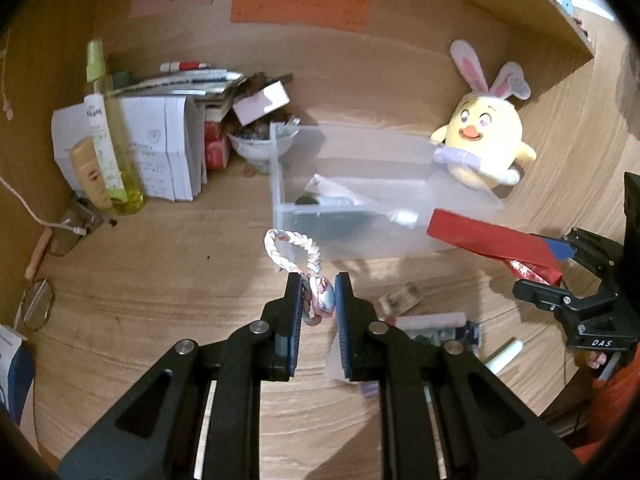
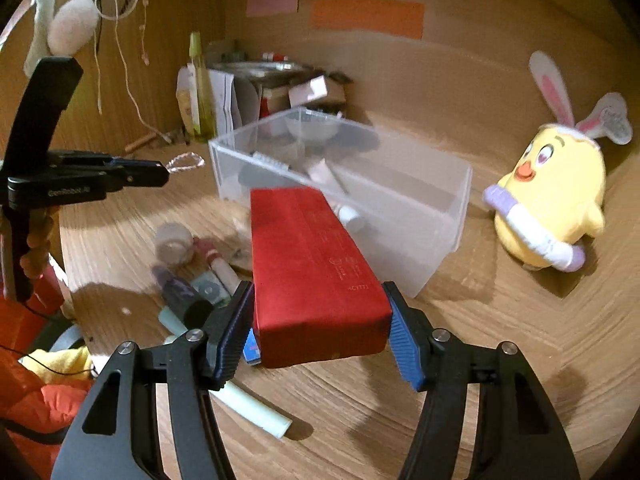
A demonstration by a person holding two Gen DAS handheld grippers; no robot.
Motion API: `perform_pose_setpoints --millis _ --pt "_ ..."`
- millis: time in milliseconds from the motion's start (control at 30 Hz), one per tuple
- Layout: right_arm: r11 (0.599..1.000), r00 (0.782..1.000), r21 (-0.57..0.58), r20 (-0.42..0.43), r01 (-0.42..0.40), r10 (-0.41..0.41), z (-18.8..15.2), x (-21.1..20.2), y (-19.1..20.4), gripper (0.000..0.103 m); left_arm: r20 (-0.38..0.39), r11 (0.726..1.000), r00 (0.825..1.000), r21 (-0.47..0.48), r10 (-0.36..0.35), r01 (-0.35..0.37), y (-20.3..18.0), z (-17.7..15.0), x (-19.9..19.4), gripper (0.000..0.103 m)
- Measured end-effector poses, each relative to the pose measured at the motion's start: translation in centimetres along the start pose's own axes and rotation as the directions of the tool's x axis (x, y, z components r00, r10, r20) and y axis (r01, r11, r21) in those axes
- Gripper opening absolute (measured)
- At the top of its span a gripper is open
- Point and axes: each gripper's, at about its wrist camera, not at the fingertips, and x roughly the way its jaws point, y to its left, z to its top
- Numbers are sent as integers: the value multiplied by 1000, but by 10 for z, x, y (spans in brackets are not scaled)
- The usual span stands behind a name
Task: Organize objects
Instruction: 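Carry the red pouch and bracelet over the clear box with both tools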
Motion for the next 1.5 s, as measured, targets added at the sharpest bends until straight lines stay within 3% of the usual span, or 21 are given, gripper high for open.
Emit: perform_pose_setpoints --millis 433,900,1500 --pt "999 992 36 122 9 -14 18 -24 -5 58 65 998 997 45 -37 34 -21 27 -4 15" --pt "998 969 45 241 50 -59 61 -40 -19 57 129 998 991 56 -44 37 -24 58 -6 15" --pt "991 970 58 204 122 -131 94 5 -39 57 115 997 992 62 -44 37 -31 95 34 16"
